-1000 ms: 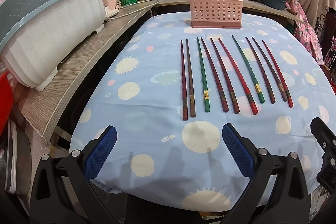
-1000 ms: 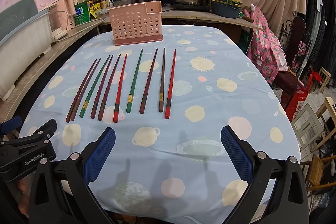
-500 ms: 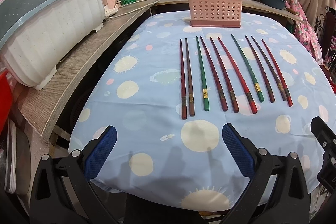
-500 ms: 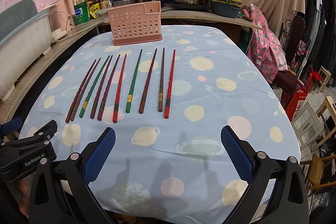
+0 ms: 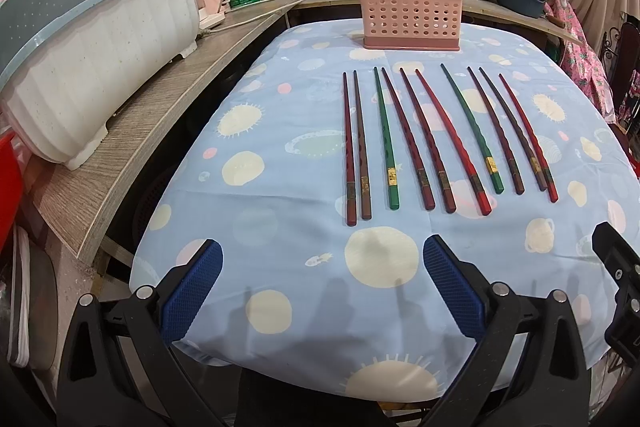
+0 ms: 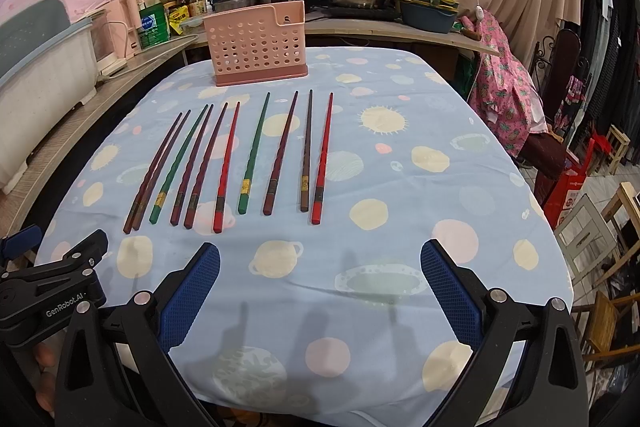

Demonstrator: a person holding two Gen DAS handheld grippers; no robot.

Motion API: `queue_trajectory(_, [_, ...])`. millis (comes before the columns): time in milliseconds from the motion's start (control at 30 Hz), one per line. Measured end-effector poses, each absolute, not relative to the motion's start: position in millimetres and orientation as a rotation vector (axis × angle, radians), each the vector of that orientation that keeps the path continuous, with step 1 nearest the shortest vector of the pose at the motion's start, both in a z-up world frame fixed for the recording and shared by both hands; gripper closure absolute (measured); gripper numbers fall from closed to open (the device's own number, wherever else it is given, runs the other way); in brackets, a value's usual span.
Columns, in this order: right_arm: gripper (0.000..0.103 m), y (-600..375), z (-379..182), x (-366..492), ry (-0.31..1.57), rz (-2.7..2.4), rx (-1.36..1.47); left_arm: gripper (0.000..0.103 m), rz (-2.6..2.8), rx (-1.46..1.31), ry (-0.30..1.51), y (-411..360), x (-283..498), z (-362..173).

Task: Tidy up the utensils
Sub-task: 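Move the left tool toward the dark red chopstick while the right tool approaches the red chopstick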

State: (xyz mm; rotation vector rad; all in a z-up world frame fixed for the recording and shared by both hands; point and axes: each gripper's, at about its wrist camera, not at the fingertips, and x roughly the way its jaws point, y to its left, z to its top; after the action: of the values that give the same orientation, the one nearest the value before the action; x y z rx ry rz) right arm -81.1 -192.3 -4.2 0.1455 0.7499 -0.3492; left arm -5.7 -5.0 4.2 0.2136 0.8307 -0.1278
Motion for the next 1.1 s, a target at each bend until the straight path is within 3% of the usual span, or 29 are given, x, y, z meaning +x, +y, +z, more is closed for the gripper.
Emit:
queue_trajectory(433, [0.007, -194.4, -6.1, -81.7, 0.752, -0.354, 0.144, 0.007, -0.133, 0.207, 0.826, -2.2, -5.3, 3.1])
queue_trajectory(1100, [0.007, -208.0, -23.6, -67.0, 0.805, -0.369, 0.161, 0.009, -0.089, 0.127, 0.908, 23.1, 53.8, -40.4])
